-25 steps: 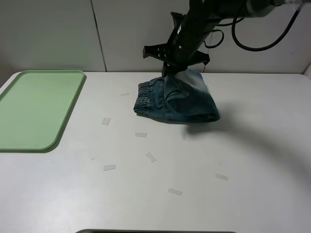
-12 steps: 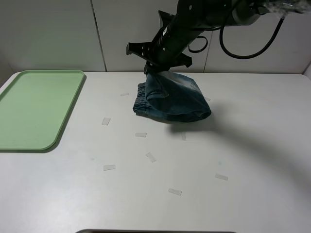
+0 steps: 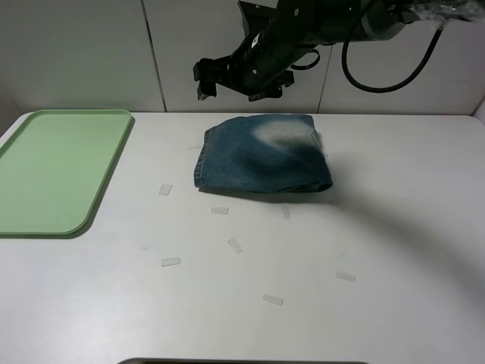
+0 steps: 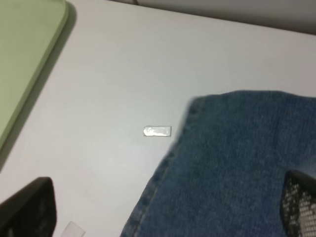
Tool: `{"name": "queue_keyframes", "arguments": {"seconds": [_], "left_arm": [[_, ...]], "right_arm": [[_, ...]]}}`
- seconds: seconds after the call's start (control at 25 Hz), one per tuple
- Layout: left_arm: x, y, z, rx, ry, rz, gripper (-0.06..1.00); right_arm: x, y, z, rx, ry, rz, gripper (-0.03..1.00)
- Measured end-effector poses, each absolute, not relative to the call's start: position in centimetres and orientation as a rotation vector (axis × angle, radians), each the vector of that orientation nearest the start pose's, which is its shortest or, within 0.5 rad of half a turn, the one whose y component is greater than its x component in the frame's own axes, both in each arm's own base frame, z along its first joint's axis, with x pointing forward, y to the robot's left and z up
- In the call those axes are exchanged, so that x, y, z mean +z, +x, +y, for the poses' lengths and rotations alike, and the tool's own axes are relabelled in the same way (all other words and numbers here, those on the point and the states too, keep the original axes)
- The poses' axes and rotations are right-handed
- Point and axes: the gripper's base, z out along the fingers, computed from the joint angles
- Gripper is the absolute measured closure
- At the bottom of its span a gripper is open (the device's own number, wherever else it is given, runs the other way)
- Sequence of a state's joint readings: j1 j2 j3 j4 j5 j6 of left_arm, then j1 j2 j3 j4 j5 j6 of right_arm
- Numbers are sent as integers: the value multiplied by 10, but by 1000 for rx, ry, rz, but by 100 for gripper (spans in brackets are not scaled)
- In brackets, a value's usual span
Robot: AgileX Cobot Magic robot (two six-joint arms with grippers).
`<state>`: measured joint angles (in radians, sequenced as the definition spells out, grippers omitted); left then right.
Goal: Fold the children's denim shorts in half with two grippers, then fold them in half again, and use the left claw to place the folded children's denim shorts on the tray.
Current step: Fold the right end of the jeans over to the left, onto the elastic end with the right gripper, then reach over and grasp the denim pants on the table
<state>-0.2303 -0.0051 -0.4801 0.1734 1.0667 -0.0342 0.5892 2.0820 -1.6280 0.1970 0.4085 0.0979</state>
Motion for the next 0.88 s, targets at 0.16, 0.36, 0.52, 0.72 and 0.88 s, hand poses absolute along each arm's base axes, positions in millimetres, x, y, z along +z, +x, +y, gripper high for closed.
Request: {"name": "queue_keyframes", "arguments": {"seconds": [0.16, 0.36, 0.52, 0.72, 0.88], "left_arm": [[272, -1, 14, 44, 194, 2044, 15], [272, -1, 14, 44, 194, 2044, 15], [272, -1, 14, 44, 194, 2043, 15], [273, -1, 14, 44, 194, 2040, 15], [273, -1, 14, 45, 194, 2040, 15]], "right_arm": [[217, 396, 269, 459, -457, 2349, 27], [212, 407, 241, 303, -513, 2408, 27], [209, 415, 197, 137, -498, 2514, 27], [216, 395, 128, 28, -351, 2619, 27], [238, 360, 76, -5, -215, 2615, 27]]}}
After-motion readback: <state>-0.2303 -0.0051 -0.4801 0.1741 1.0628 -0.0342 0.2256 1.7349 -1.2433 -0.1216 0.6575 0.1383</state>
